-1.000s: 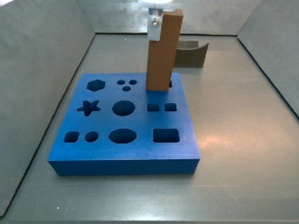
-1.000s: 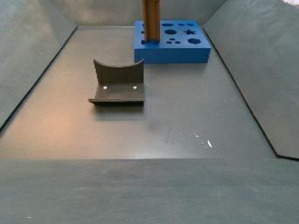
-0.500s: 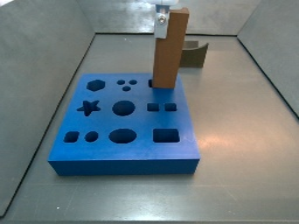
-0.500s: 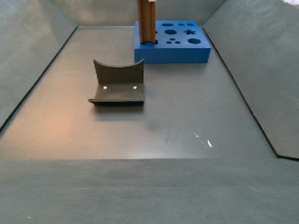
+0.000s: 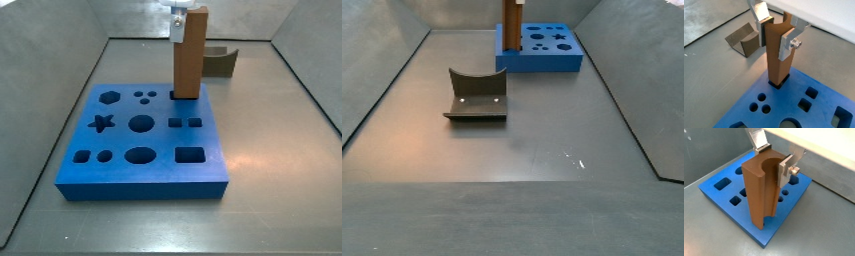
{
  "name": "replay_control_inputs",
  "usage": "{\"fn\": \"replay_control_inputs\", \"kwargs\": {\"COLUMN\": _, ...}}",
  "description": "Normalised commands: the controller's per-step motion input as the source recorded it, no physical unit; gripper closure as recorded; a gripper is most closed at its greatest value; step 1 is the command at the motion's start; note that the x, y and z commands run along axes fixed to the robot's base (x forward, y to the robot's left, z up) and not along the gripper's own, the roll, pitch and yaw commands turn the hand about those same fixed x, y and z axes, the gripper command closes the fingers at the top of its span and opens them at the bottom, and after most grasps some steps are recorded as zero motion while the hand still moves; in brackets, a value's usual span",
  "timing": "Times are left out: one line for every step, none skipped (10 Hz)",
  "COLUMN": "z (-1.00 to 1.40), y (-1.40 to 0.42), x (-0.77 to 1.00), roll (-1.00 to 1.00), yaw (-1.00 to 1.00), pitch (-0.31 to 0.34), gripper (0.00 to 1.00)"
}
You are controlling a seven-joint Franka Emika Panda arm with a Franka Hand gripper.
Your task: Insert the arch object.
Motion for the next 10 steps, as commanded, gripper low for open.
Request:
{"fn": "replay_control_inputs", "kwargs": {"z": 0.0, "y": -0.09, "x": 0.0, "roll": -0.01, "yaw": -0.08, "pitch": -0.014, "gripper": 1.0}}
{"fn": "replay_control_inputs", "kwargs": {"z": 0.0, "y": -0.1, "x": 0.0, "roll": -0.02, "yaw": -0.11, "pitch": -0.029, "gripper": 1.0}}
{"fn": "replay_control_inputs", "kwargs": {"z": 0.0, "y": -0.11, "x": -0.04, "roll": 0.0, "yaw": -0.07, "pitch": -0.061, "gripper": 1.0}}
{"fn": "replay_control_inputs", "kwargs": {"z": 0.0, "y": -0.08, "x": -0.15, "roll": -0.02, "yaw": 0.0, "pitch": -0.101, "gripper": 1.0}}
{"fn": "replay_control_inputs", "kwargs": {"z": 0.0, "y": -0.01, "x": -0.22, "roll": -0.01, "yaw": 0.0, "pitch": -0.114, "gripper": 1.0}}
{"fn": "replay_control_inputs", "kwargs": {"z": 0.0, "y": 0.0, "x": -0.25, "roll": 0.0, "yaw": 0.0, "pitch": -0.117, "gripper": 1.0}}
{"fn": "replay_control_inputs", "kwargs": {"z": -0.03, "y": 0.0, "x": -0.24, "roll": 0.0, "yaw": 0.06, "pitch": -0.106, "gripper": 1.0}}
{"fn": "replay_control_inputs", "kwargs": {"z": -0.11, "y": 0.0, "x": -0.09, "roll": 0.0, "yaw": 0.08, "pitch": -0.071, "gripper": 1.0}}
{"fn": "replay_control_inputs", "kwargs": {"z": -0.22, "y": 0.0, "x": 0.1, "roll": 0.0, "yaw": 0.0, "pitch": 0.0, "gripper": 1.0}}
{"fn": "replay_control_inputs", "kwargs": {"z": -0.33, "y": 0.0, "x": 0.27, "roll": 0.0, "yaw": 0.0, "pitch": 0.0, "gripper": 1.0}}
